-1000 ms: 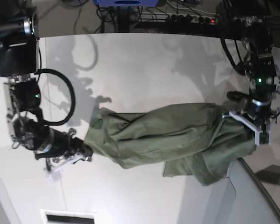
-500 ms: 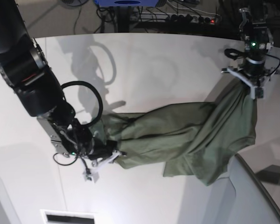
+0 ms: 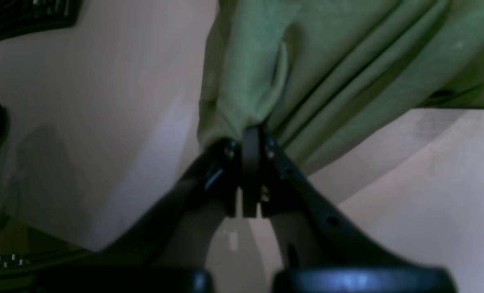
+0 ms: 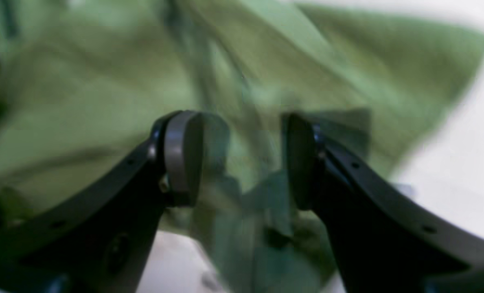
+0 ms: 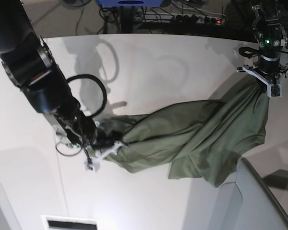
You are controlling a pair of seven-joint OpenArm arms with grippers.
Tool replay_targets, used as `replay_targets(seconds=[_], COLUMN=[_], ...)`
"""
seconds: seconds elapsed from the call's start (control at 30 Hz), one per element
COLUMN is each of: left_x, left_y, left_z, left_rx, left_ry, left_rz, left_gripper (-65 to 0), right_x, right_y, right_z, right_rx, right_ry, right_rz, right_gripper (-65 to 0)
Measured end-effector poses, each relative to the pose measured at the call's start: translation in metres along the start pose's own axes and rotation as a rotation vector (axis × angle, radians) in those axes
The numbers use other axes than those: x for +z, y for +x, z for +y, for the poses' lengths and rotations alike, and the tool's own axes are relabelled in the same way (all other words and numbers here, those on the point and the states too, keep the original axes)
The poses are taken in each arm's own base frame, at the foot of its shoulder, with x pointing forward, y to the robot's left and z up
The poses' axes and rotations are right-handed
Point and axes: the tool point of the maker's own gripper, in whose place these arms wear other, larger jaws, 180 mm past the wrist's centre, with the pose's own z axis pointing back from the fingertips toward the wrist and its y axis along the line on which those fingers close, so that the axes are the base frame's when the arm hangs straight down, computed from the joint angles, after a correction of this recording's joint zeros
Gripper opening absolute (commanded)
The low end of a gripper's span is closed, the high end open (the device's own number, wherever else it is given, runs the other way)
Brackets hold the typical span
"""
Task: Layout the t-shirt on the table in an organized manner, then fold the t-shirt properly
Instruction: 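Raise both grippers holding the shirt and pull it apart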
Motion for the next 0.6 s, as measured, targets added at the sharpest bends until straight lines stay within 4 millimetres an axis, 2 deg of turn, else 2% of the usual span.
replay_targets(seconds=[0.13,0.27,0.33,0.47,0.6], left_x=[0.000,0.000,0.002,0.011,0.015], left_y=[0.000,0.000,-0.003,-0.021,-0.030], left_z=[-0.003,-0.003,-0.004,-0.003,-0.003], left_rx=[-0.002,-0.005,-0.008,-0.028,-0.035], left_ry=[-0.006,-0.008,-0.011,-0.019,-0.024], left_rz=[0.001,0.000,0.004,0.045,0.066], left_gripper=[-65.0,-65.0,-65.0,-65.0,-65.0], right_x=[0.000,-0.001,0.000,0.010,0.025], right_y=[-0.011,-0.025,-0.033,-0.062,-0.085], right_z=[-0.006,-0.004,-0.004,0.008,0.002], right_rx=[-0.018,-0.025,-0.042,-0.048,-0.052], right_ry=[0.002,0.013,0.028,0.103,0.137], right_rz=[-0.023,-0.032,-0.045,-0.036,-0.030], right_gripper=[-34.7,-45.9,-48.3,-44.9,-44.6])
